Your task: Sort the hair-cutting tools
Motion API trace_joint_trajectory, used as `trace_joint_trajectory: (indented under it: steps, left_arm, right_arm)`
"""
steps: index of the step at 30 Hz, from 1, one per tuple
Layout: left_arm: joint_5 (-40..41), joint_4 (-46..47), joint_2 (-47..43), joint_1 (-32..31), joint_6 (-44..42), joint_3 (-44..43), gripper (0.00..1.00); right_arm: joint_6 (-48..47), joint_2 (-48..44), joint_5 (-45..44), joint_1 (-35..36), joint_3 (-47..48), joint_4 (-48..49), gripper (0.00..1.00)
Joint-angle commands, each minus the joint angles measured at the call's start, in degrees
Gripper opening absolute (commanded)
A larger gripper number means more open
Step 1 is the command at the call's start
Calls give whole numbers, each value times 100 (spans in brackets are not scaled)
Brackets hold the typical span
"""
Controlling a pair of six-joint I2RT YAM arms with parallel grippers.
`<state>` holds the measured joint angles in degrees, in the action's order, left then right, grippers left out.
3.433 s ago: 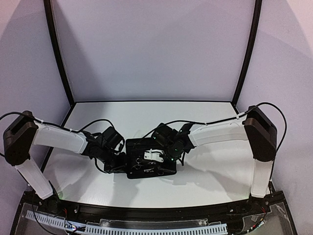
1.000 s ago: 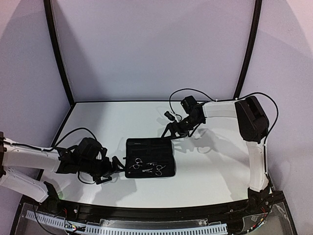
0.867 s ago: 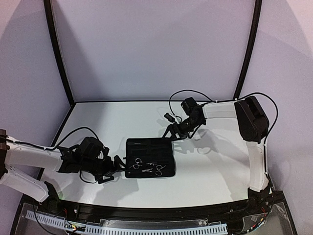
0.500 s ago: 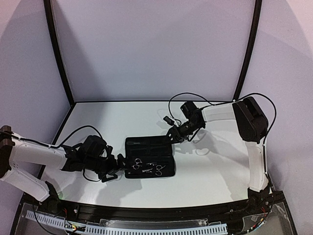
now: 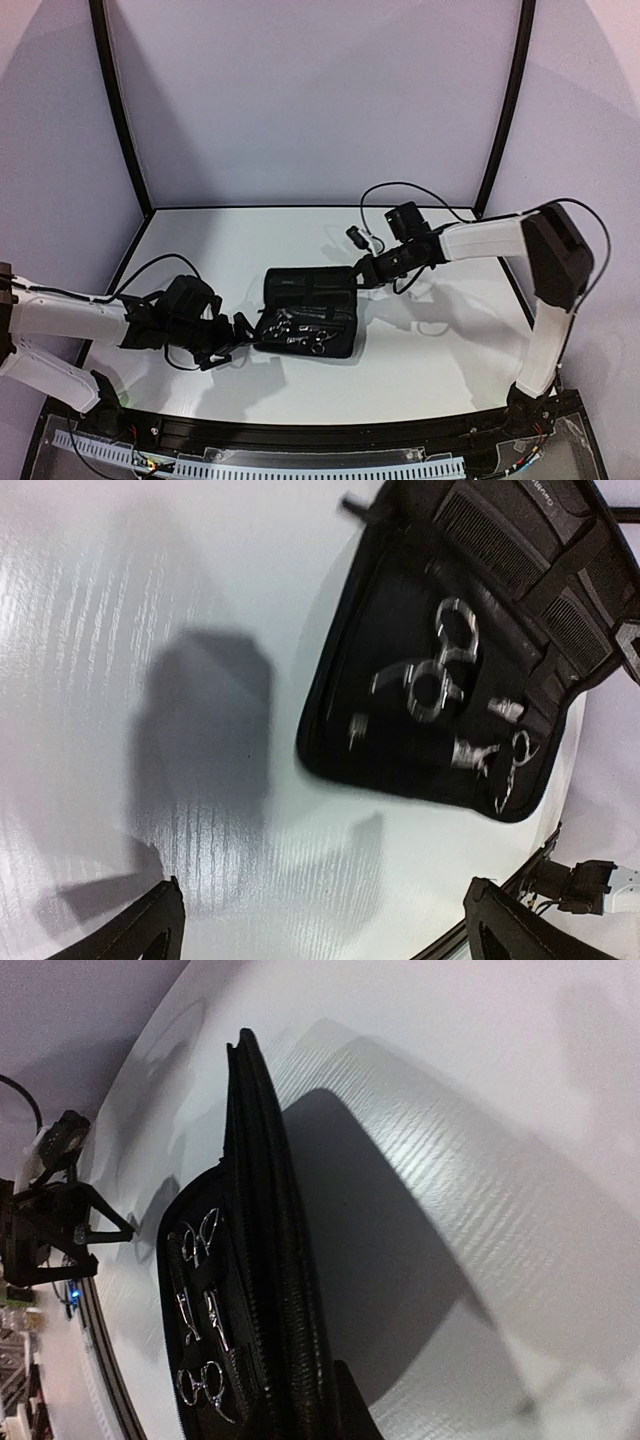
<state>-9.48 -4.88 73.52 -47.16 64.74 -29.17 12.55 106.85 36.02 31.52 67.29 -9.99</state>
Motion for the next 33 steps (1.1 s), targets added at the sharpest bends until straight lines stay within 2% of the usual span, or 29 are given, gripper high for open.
trace_joint_trajectory:
  steps: [1, 6, 14, 24, 33]
  left_arm:
    - [386, -440, -253, -14, 57, -209, 99]
    - [508, -446, -223, -13, 159, -328, 99]
    - [625, -462, -25, 44, 378, -747, 99]
    - [780, -227, 159, 251, 921, -1352, 99]
    - [484, 243, 1027, 354, 1229, -2042, 99]
  right_arm:
    - [125, -683, -1743, -49, -653, 873, 1]
    - [-545, -1437, -2522, 219, -1425, 1431, 3]
    - [-1826, -2076, -3605, 1156, -2259, 2062, 6]
    - [-2832, -2277, -4630, 2294, -2781, 2355, 9]
    - [-3245, -1995, -5199, 3146, -2699, 2022, 18]
